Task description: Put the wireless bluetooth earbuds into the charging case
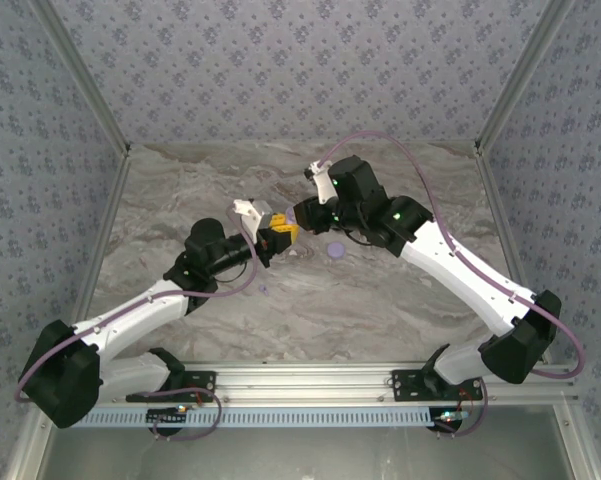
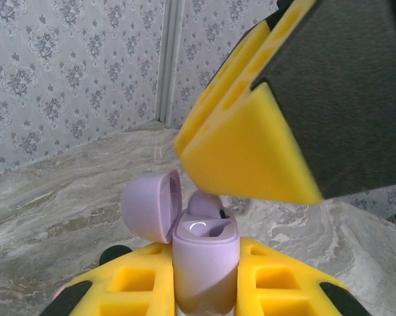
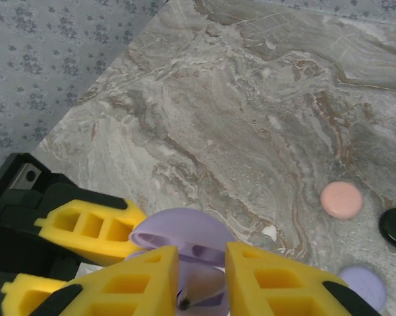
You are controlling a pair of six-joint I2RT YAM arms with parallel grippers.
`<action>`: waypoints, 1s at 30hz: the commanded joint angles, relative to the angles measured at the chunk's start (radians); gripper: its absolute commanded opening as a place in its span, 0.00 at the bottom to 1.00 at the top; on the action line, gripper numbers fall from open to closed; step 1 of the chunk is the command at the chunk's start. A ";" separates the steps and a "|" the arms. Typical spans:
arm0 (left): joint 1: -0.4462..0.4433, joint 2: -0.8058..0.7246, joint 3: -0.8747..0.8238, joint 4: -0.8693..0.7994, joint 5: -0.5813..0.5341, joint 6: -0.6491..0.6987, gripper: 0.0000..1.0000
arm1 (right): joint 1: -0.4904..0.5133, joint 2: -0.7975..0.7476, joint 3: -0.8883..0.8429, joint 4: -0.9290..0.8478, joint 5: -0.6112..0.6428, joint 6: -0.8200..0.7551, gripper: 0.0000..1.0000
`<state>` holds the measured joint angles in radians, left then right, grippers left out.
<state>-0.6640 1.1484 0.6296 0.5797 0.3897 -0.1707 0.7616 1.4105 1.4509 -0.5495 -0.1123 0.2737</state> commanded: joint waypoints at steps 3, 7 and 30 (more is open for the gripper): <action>-0.008 -0.003 0.036 0.043 -0.012 -0.015 0.00 | -0.018 0.004 0.010 -0.014 -0.084 0.025 0.31; -0.008 -0.007 0.032 0.042 -0.014 -0.013 0.00 | -0.032 -0.003 0.041 -0.028 -0.089 0.016 0.34; 0.244 -0.244 -0.044 -0.327 -0.356 -0.065 0.00 | 0.080 0.141 -0.148 -0.044 -0.022 0.089 0.59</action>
<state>-0.4805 0.9306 0.5983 0.2966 0.0257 -0.1577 0.8066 1.4921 1.3048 -0.5552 -0.1646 0.3222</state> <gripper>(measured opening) 0.190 0.589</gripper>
